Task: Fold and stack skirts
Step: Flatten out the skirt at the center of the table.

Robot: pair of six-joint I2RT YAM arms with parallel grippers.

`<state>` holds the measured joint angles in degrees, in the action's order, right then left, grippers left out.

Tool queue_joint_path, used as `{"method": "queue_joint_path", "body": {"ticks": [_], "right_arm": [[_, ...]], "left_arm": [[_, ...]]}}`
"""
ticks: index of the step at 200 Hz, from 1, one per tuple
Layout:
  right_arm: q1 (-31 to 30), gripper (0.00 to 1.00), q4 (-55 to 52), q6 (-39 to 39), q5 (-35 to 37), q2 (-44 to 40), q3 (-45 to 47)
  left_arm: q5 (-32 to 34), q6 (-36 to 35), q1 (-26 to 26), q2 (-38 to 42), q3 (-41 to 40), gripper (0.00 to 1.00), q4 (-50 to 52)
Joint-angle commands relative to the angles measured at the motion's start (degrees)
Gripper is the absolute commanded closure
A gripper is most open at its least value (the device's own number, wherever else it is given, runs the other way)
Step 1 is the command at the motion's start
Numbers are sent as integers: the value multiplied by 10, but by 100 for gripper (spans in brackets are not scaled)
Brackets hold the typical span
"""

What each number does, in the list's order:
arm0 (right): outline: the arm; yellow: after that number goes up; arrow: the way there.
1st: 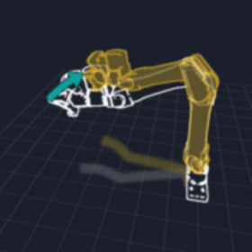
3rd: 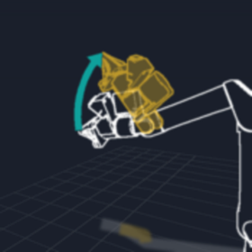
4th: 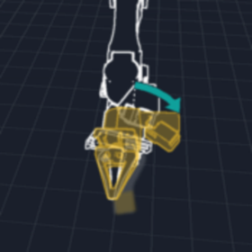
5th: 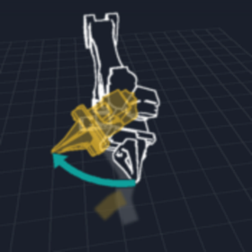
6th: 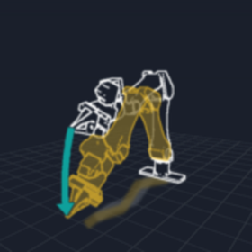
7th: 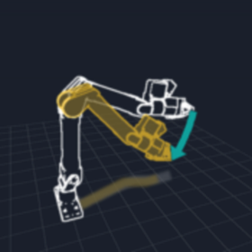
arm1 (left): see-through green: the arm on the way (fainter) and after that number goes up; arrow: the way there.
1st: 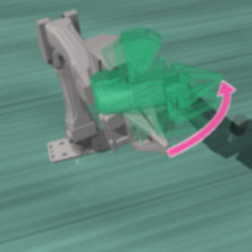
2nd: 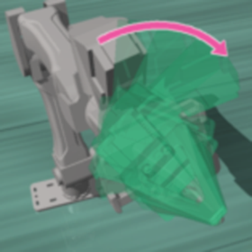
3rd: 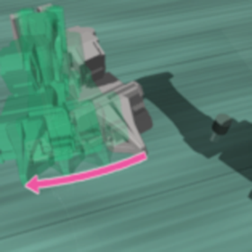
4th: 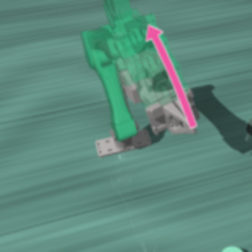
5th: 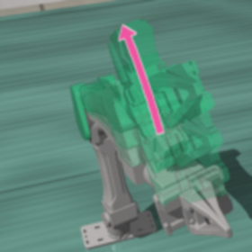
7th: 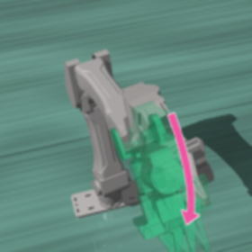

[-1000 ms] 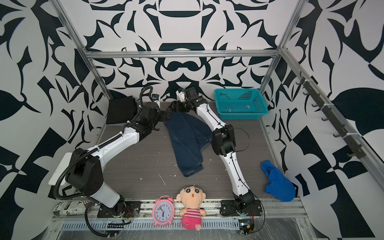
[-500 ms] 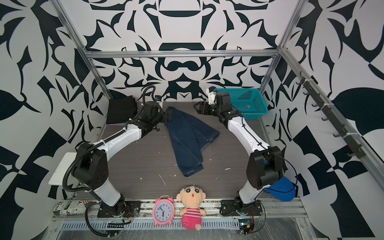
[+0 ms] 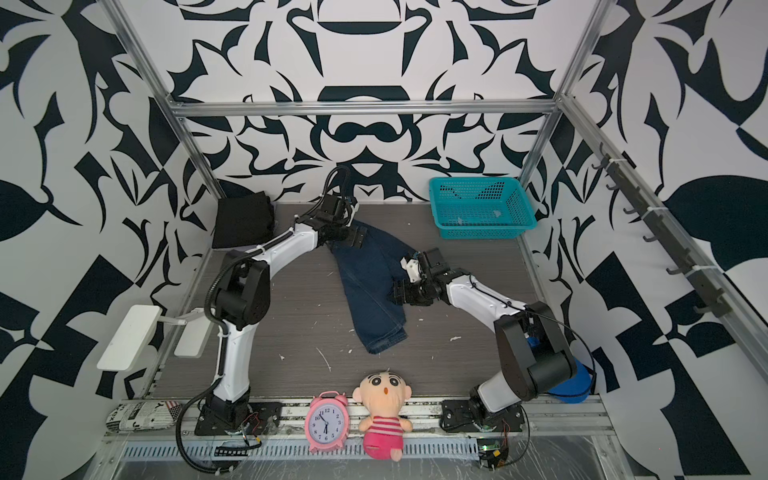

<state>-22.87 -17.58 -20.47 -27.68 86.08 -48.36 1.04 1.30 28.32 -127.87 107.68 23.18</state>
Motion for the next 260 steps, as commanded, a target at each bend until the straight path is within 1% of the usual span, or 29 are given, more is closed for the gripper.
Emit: {"method": "queue_joint_path", "body": {"ticks": [1, 8, 13, 17, 24, 36, 41, 46, 48, 58, 67, 69, 82, 100, 124, 152, 165, 174, 175, 181, 186, 190, 203, 216, 224, 231, 239, 248, 260], "right_arm": [[-14, 22, -14, 17, -7, -21, 31], [-17, 23, -12, 17, -5, -22, 41], [-19, 23, -9, 17, -4, -23, 48], [-19, 24, -6, 17, -4, -23, 53], [-20, 26, -3, 16, -6, -24, 59], [-22, 36, 5, 18, -12, -22, 66], [-22, 43, 6, 19, -13, -23, 66], [-21, 53, 7, 19, -11, -24, 66], [-22, 59, 8, 20, -9, -24, 66], [-22, 83, 6, 20, -1, -30, 61], [-21, 99, 0, 24, 8, -37, 53], [-22, 100, -1, 24, 9, -38, 51], [-22, 100, -15, 31, 14, -49, 26], [-20, 100, -71, 61, 49, -57, -42], [-16, 100, -147, 99, 88, -67, -153], [-15, 100, -200, 136, 146, -100, -268], [-14, 100, -214, 150, 166, -114, -310], [-14, 100, -224, 155, 175, -123, -331], [-14, 100, -225, 156, 176, -124, -333], [-14, 100, -230, 156, 185, -130, -340], [-13, 100, -231, 157, 191, -136, -341], [-13, 100, -231, 158, 195, -141, -339], [-8, 100, -232, 159, 217, -153, -325], [8, 100, -228, 146, 241, -163, -296], [28, 100, -226, 132, 236, -169, -277], [54, 100, -223, 122, 213, -173, -263], [79, 100, -219, 117, 182, -179, -252], [96, 100, -214, 113, 164, -188, -243], [101, 100, -209, 119, 162, -198, -240]], "left_arm": [[-2, -58, 9, -53, 75, 3, 118], [3, -65, 11, -69, 97, 6, 131], [2, -72, 13, -80, 109, 13, 140], [4, -76, 14, -87, 116, 22, 144], [4, -78, 15, -96, 125, 31, 148], [3, -76, 14, -102, 125, 43, 146], [5, -77, 12, -100, 120, 52, 141], [7, -78, 11, -98, 115, 62, 135], [7, -77, 9, -96, 113, 66, 132], [4, -72, 3, -87, 103, 86, 125], [2, -65, -2, -75, 96, 100, 119], [1, -64, -3, -72, 94, 100, 117], [1, -59, -10, -47, 79, 100, 111], [11, -54, -18, 5, 51, 100, 96], [37, -37, -27, 103, 6, 100, 60], [77, -33, -27, 230, -63, 100, -8], [67, -39, -28, 281, -93, 100, -41], [57, -50, -29, 300, -112, 100, -64], [57, -50, -30, 301, -114, 99, -66], [64, -49, -34, 303, -120, 79, -76], [68, -45, -38, 298, -116, 69, -70], [66, -42, -42, 291, -109, 67, -58], [60, -30, -55, 261, -88, 68, -14], [65, -14, -62, 239, -95, 61, -8], [59, -8, -64, 229, -104, 57, -15], [49, -4, -63, 224, -116, 50, -25], [28, -3, -63, 217, -127, 36, -36], [8, -6, -63, 208, -136, 31, -50], [3, -10, -63, 190, -139, 23, -59]]}}
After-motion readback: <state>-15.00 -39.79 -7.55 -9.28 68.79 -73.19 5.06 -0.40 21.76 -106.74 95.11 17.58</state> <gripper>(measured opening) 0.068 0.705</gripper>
